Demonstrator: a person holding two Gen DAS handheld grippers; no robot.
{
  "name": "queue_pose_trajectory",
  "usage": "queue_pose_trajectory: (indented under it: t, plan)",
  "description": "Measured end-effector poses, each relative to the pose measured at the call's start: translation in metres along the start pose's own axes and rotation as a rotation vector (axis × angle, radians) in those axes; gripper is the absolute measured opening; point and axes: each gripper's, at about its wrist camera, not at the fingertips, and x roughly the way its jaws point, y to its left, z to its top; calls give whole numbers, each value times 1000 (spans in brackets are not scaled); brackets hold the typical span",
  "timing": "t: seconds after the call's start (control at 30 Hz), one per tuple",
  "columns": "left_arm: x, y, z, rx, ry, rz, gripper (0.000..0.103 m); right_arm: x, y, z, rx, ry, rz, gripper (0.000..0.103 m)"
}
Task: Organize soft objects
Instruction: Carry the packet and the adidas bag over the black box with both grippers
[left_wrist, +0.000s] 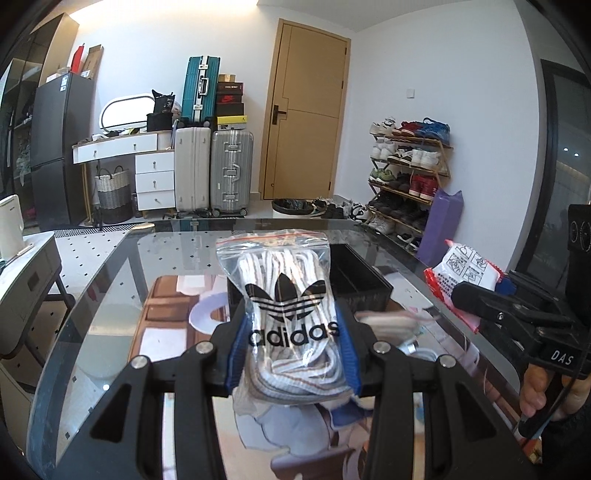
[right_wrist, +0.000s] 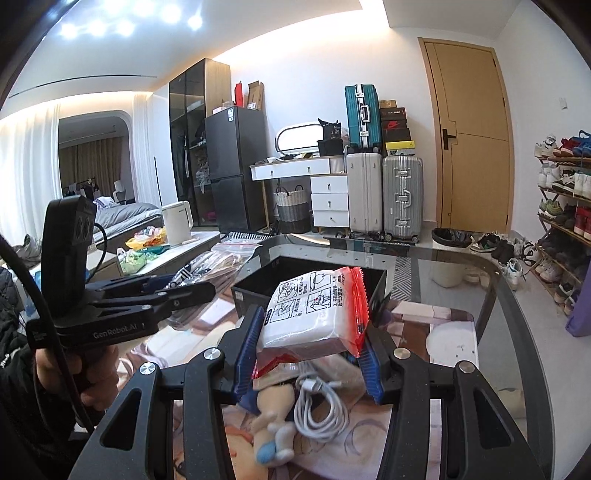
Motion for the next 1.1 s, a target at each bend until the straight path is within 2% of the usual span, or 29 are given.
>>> queue_pose_trajectory:
  t: [0.23, 0.5, 0.83, 1.1]
  plan:
    - [12, 0, 14, 11, -11, 14, 42, 15, -5, 21, 0, -11, 4, 48]
    - [28, 0, 31, 30, -13, 13, 42, 42, -19, 33, 28, 19, 18, 48]
    - [57, 3, 41, 35, 24, 20, 42, 81, -30, 52, 32, 84, 21, 48]
    - [79, 10, 43, 31, 59, 24, 42, 107, -36, 51, 30, 152, 3, 48]
